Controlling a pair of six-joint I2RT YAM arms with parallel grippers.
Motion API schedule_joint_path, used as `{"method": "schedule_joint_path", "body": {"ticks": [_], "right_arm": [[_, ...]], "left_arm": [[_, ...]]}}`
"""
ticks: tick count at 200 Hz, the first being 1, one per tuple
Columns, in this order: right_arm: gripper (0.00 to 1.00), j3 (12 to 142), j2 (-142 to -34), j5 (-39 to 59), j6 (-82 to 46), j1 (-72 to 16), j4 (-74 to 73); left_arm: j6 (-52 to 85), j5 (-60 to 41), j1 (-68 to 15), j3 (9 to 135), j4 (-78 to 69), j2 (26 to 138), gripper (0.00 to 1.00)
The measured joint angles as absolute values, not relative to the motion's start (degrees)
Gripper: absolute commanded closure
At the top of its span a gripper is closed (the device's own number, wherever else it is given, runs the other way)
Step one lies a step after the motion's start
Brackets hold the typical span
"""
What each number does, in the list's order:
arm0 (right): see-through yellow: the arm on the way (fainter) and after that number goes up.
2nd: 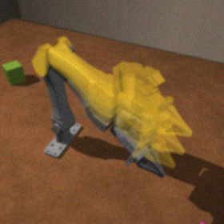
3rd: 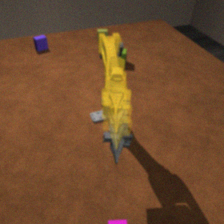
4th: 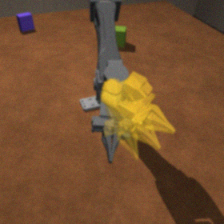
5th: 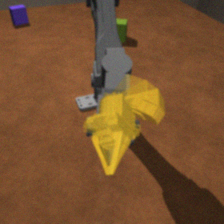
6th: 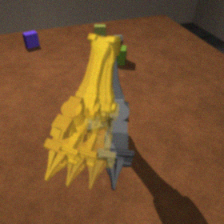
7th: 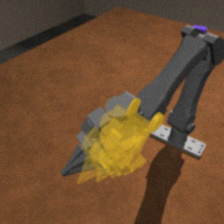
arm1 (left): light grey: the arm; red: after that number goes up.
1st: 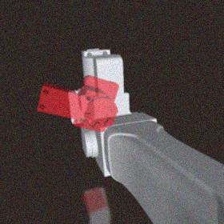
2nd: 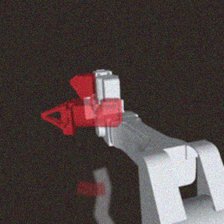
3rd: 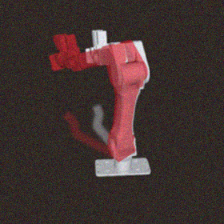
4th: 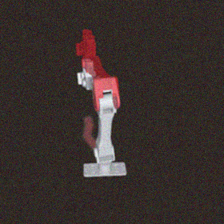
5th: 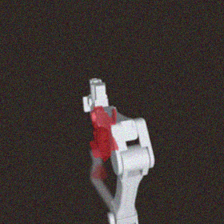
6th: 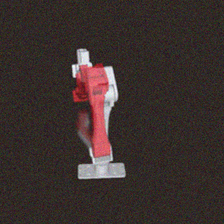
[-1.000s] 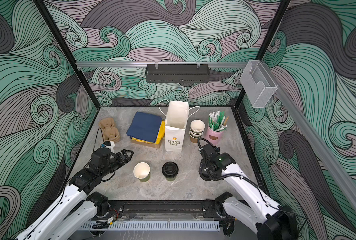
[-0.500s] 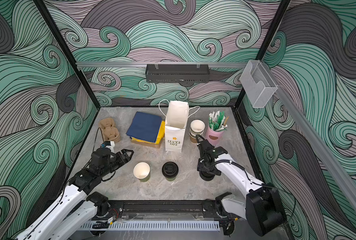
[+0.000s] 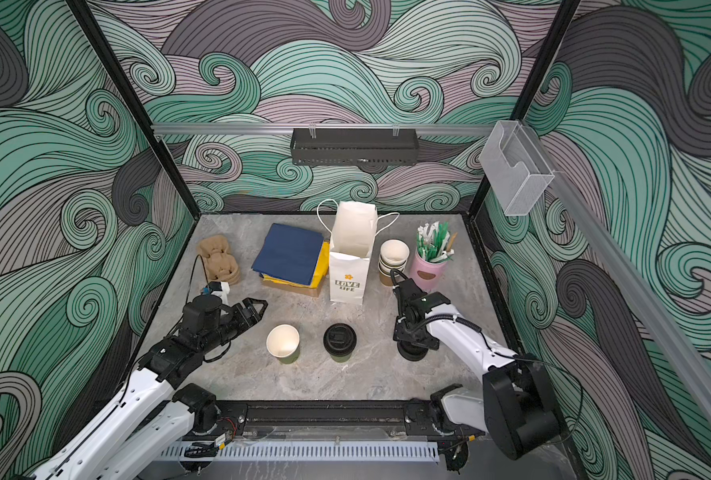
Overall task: Pack the takeout coffee
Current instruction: 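Move the right gripper over the spare black lid and grasp it, then carry the black lid with the right gripper over the empty green cup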
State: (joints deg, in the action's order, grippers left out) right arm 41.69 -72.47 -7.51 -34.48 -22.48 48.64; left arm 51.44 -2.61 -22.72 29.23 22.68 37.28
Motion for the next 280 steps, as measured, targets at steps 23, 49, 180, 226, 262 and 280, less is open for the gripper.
{"method": "schedule_joint_path", "body": {"ticks": [23, 49, 180, 226, 262, 280], "right_arm": [[0.19, 41.6, -72.8, -7.5, -34.5, -22.3, 48.3], [0.21, 41.2, -73.2, -7.5, -34.6, -22.2, 47.6], [0.31, 42.1, -63.9, -7.6, -34.2, -22.2, 51.4], [0.36, 47.9, -59.0, -7.1, -33.1, -23.9, 56.3], [0.36, 58.7, -59.9, -9.5, -32.7, -33.9, 61.5], [0.36, 64.7, -61.7, -11.0, -32.2, -39.2, 63.7]], "left_arm": [[51.5, -2.7, -22.7, 29.2, 22.7, 37.3, 0.20], [51.5, -2.8, -22.7, 29.2, 22.7, 37.2, 0.20], [51.5, -3.0, -22.7, 29.2, 23.3, 36.2, 0.20], [51.1, -3.0, -22.7, 29.2, 23.3, 37.2, 0.20], [50.9, -3.0, -22.4, 29.2, 23.3, 39.4, 0.20], [51.1, -3.0, -21.6, 29.2, 23.4, 40.0, 0.19]]}}
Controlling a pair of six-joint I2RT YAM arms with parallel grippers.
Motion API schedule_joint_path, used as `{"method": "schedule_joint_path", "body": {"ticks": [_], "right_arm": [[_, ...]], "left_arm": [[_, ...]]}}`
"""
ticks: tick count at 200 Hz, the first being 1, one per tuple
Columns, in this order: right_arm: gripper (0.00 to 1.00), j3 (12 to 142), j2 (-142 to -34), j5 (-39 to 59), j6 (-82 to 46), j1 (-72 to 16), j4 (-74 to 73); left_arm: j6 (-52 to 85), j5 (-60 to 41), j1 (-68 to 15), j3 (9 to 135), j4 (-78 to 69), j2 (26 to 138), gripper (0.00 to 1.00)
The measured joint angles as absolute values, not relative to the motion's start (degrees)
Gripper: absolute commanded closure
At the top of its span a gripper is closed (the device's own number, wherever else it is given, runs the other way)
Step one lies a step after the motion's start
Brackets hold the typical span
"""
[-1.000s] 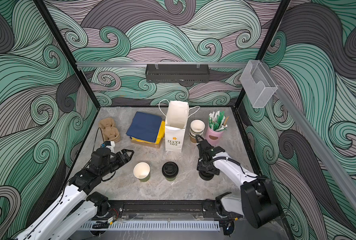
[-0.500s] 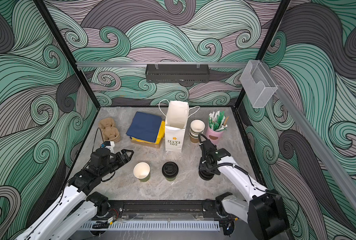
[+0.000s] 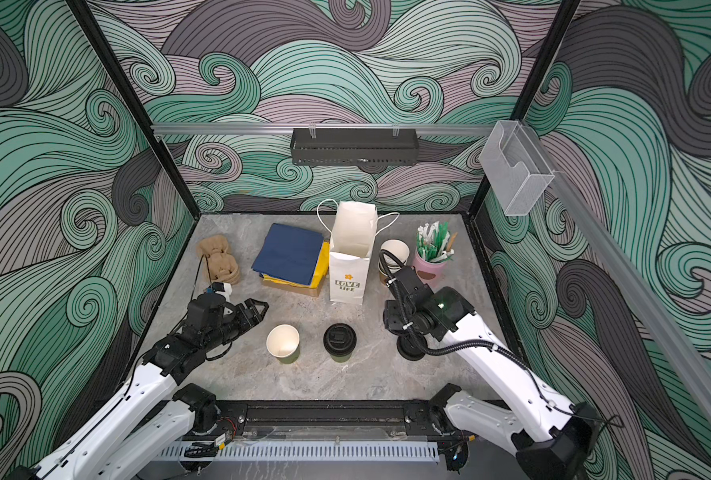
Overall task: Pack the takeout coffee
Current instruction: 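Carry the black lid with the right gripper over the empty green cup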
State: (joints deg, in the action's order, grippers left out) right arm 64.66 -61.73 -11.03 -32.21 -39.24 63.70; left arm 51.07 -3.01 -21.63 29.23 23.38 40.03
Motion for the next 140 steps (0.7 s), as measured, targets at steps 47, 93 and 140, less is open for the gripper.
{"method": "schedule_joint_path", "body": {"ticks": [47, 93, 140], "right_arm": [[0.36, 77.9, -69.4, -11.8, -28.6, -52.7, 64.2], [0.35, 92.3, -84.0, -9.3, -23.2, -63.2, 61.6], [0.35, 98.8, -97.5, -6.7, -18.9, -68.2, 59.8]], "left_arm": [[53.6, -3.7, -16.4, 25.3, 23.3, 36.6, 0.19], [55.1, -0.1, -13.7, 26.2, 31.8, 27.5, 0.19], [54.8, 7.3, -13.6, 33.0, 41.1, 16.9, 0.19]]}}
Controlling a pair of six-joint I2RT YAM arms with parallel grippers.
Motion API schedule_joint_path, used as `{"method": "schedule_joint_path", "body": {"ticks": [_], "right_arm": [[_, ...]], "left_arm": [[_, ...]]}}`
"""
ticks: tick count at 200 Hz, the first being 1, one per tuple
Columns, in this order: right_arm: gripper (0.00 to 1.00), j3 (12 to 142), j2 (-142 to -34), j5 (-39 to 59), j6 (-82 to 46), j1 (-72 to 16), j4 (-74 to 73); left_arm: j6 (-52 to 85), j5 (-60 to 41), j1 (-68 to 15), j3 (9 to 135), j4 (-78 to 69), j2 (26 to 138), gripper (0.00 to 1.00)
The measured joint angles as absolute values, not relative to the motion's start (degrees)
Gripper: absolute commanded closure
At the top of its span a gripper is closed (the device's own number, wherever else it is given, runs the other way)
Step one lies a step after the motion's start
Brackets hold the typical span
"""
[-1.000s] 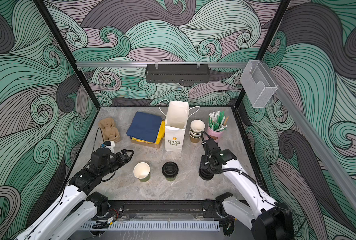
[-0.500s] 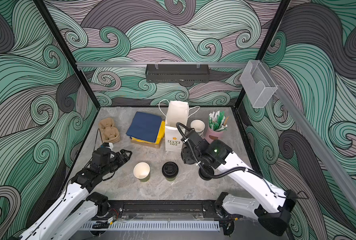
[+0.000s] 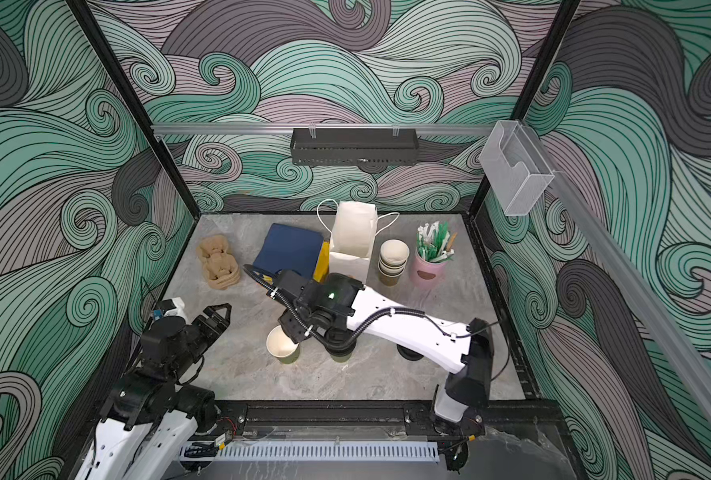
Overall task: Pack the takeout coffee
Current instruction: 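Carry the black lid with the right gripper over the empty green cup, then lower the black lid onto the green cup rim with the right gripper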
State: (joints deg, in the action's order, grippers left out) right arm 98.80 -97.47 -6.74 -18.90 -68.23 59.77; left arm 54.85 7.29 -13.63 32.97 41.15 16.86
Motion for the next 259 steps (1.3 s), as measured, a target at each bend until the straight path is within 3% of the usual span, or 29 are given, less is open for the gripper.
{"method": "schedule_joint_path", "body": {"ticks": [44, 88, 259], "right_arm": [[0.34, 101.5, -105.9, -5.4, -16.6, -69.2, 58.3], [0.34, 101.6, -110.2, -3.7, -15.4, -69.5, 55.9], [0.32, 103.9, -114.2, -2.7, -14.0, -70.8, 57.7]], "left_arm": [[55.9, 9.6, -13.6, 32.8, 46.1, 13.7, 0.19], [60.9, 7.1, -13.6, 23.7, 46.5, 10.3, 0.20], [63.2, 6.9, -13.6, 22.5, 46.7, 8.8, 0.20]]}}
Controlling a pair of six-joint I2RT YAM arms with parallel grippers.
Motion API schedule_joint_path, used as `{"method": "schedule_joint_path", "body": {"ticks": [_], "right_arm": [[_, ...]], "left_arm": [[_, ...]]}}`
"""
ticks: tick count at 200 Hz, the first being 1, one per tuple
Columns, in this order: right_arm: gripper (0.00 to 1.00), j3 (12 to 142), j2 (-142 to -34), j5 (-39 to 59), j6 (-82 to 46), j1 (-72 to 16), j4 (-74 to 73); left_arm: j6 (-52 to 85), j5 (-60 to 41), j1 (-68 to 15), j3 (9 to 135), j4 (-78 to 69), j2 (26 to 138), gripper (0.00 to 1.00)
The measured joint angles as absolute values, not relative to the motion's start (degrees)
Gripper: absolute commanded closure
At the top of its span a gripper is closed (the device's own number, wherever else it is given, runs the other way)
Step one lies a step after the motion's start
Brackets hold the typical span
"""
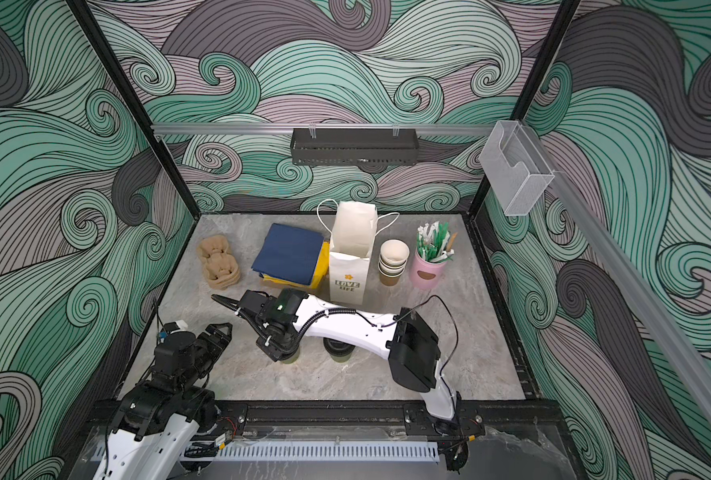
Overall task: Pack the takeout coffee
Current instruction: 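Lower the black lid onto the green cup rim with the right gripper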
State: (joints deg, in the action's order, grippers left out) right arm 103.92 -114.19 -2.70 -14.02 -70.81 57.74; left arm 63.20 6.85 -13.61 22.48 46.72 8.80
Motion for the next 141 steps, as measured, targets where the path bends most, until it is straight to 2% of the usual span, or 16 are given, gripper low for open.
{"method": "schedule_joint_path", "body": {"ticks": [141], "right_arm": [[0.31, 104.4, -114.2, -4.9, -13.9, -70.8, 58.0]], "left_arm": [[63.0, 6.9, -13.6, 22.6, 46.7, 8.8, 0.20]]}}
